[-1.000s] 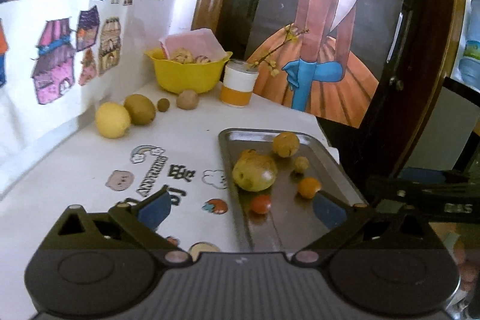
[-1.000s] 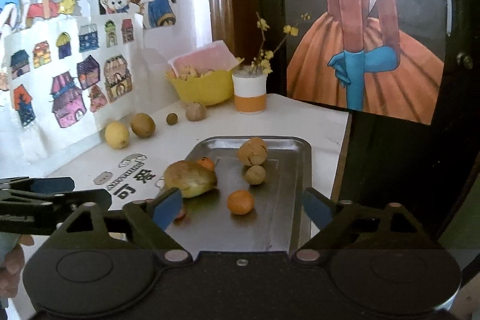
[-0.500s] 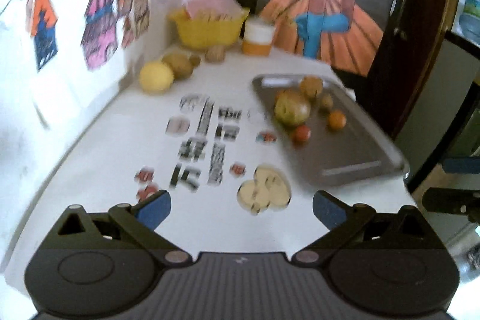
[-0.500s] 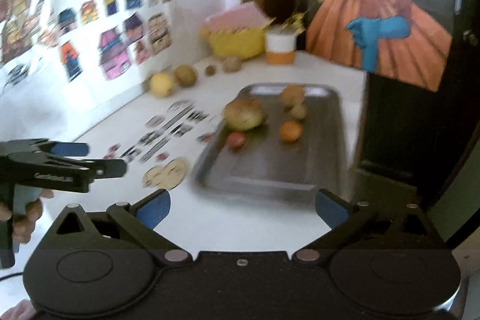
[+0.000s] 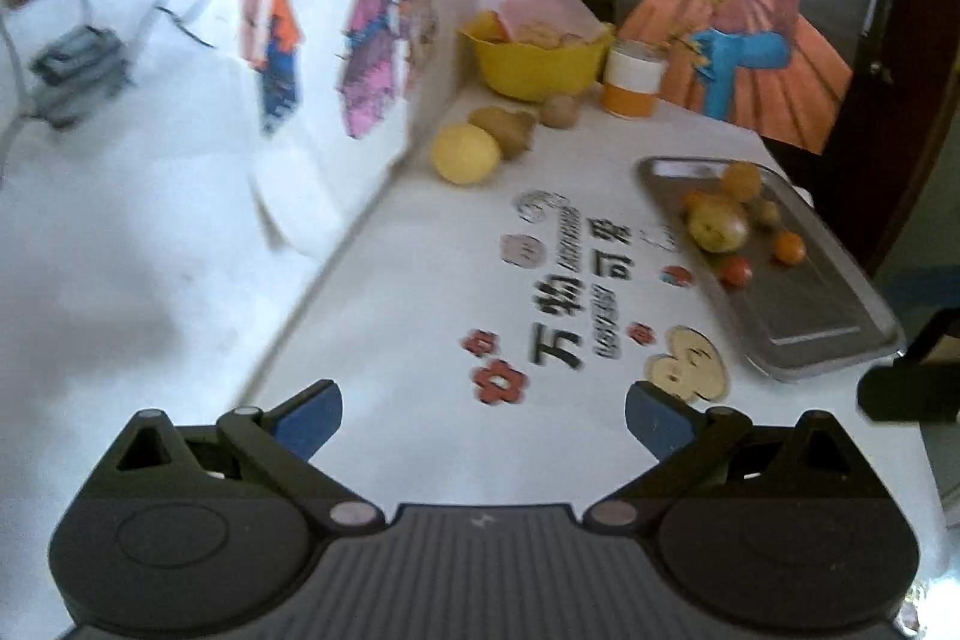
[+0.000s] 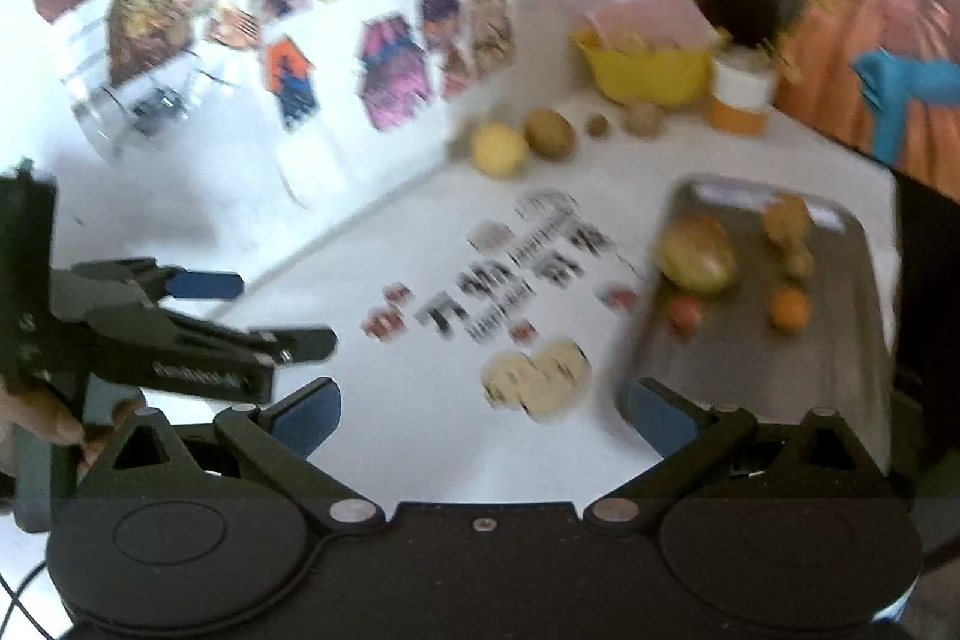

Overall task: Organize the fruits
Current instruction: 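Withdraw both tools from the tray toward the remaining fruits, then grasp the yellow-green pear with the right tool while the left tool grasps the lemon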

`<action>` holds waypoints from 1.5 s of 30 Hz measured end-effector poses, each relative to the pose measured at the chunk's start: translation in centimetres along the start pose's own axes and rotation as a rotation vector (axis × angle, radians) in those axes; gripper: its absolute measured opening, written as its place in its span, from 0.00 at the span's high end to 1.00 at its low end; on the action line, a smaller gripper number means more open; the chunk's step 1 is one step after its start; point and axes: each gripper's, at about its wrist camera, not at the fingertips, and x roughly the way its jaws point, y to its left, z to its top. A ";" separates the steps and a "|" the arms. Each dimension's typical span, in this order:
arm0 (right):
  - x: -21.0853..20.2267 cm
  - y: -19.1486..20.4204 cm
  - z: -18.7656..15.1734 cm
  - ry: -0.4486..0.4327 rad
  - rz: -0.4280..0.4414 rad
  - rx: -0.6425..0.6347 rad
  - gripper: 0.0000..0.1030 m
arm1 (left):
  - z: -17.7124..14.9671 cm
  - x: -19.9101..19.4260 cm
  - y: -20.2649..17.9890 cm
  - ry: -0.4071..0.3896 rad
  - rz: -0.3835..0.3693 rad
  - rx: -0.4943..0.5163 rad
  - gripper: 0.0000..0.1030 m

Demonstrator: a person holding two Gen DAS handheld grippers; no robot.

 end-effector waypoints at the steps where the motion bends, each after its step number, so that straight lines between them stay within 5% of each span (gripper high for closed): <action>1: -0.1 0.3 1.0 -0.008 0.012 -0.016 0.01 | 0.3 -0.1 0.3 -0.006 0.009 -0.003 0.01; 5: -0.4 0.4 5.8 -0.043 0.044 -0.055 0.01 | 2.1 -0.5 1.3 -0.050 0.028 -0.023 0.01; 11: -0.6 -1.2 14.6 -0.082 -0.026 -0.069 0.01 | 5.9 -0.1 1.3 -0.144 0.003 -0.072 0.01; 17: 1.2 -4.6 20.6 -0.078 -0.005 0.068 0.01 | 9.2 2.3 -1.0 -0.245 -0.009 -0.034 0.01; 32: 19.1 -12.2 19.3 0.017 0.097 0.190 0.01 | 11.5 15.1 -2.7 -0.218 0.040 0.001 0.01; 45: 29.4 -15.2 20.1 0.082 0.151 0.261 0.08 | 12.4 21.9 -1.5 -0.181 0.100 -0.009 0.01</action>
